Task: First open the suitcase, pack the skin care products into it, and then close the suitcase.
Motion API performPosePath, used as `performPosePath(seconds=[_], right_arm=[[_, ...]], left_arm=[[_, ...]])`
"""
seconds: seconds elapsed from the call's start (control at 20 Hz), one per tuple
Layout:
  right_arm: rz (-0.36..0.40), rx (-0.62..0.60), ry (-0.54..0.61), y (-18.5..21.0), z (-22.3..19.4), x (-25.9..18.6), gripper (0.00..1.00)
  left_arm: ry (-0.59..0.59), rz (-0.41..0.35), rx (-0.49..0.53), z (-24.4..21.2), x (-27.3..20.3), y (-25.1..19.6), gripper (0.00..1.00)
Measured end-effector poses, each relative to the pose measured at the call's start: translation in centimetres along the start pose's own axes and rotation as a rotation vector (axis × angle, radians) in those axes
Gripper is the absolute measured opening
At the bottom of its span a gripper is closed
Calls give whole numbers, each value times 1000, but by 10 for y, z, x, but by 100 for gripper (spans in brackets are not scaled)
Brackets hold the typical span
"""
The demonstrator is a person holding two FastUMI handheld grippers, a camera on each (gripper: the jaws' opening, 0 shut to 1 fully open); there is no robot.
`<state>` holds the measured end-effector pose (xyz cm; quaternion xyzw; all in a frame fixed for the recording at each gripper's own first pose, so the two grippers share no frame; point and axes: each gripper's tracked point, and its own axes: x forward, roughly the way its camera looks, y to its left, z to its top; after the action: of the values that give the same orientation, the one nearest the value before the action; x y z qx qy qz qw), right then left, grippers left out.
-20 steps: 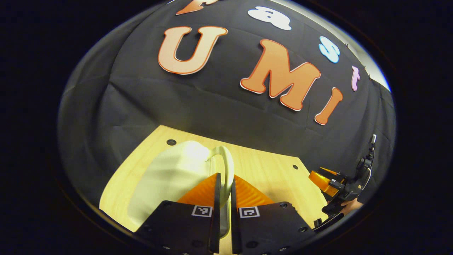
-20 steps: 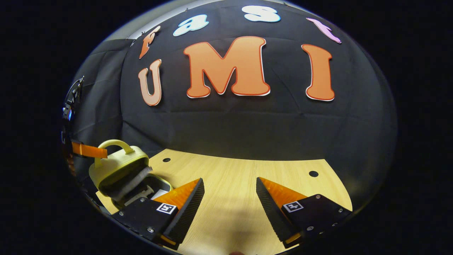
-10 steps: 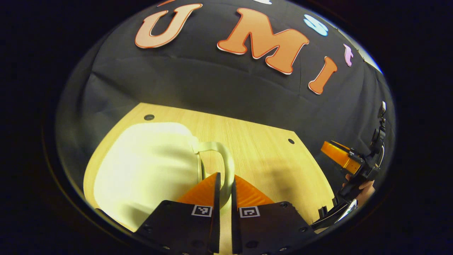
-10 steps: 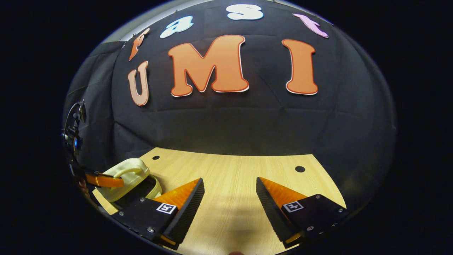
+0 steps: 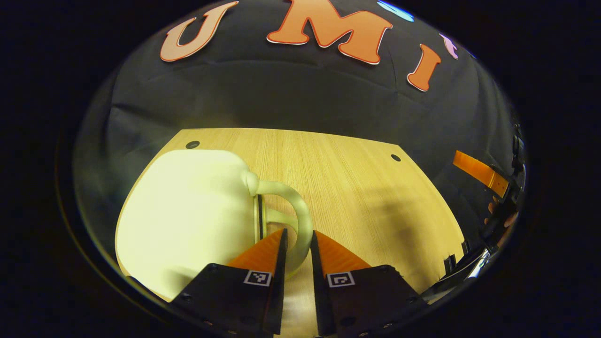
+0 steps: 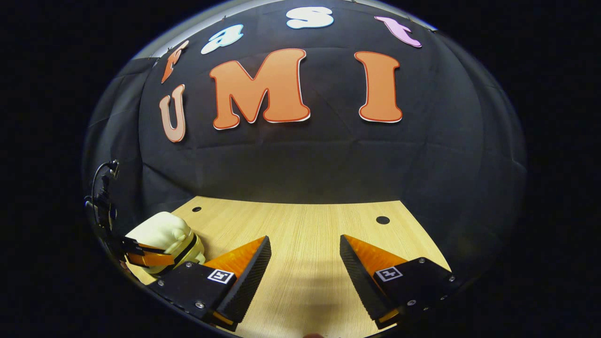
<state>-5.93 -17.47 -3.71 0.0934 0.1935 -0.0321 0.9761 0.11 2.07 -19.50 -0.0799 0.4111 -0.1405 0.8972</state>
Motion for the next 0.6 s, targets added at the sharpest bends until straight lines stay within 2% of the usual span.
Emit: performPosePath(seconds=[0.05, 0.1, 0.2, 0.25, 0.35, 0.45, 0.55, 0.6], right_arm=[[0, 1, -3, -1, 1, 0, 94], [-5, 1, -5, -1, 2, 0, 94], [-1, -4, -14, -1, 4, -3, 94], [1, -8, -16, 0, 4, -3, 94], [6, -16, -18, 3, 4, -5, 94], [14, -21, -18, 7, 4, -5, 94], [24, -26, -21, 11, 5, -8, 94], [31, -31, -21, 14, 5, -8, 94]], left_arm=[[-7, -10, -9, 1, 2, -5, 40], [-15, -15, -4, 4, 1, -7, 38], [-26, -11, 22, 8, 0, -13, 57], [-34, -9, 32, 11, 1, -16, 76], [-51, -13, 43, 18, 1, -27, 75], [-75, -16, 53, 26, -1, -41, 83], [-103, -4, 68, 37, -2, -50, 86], [-122, 6, 76, 43, -5, -54, 90]])
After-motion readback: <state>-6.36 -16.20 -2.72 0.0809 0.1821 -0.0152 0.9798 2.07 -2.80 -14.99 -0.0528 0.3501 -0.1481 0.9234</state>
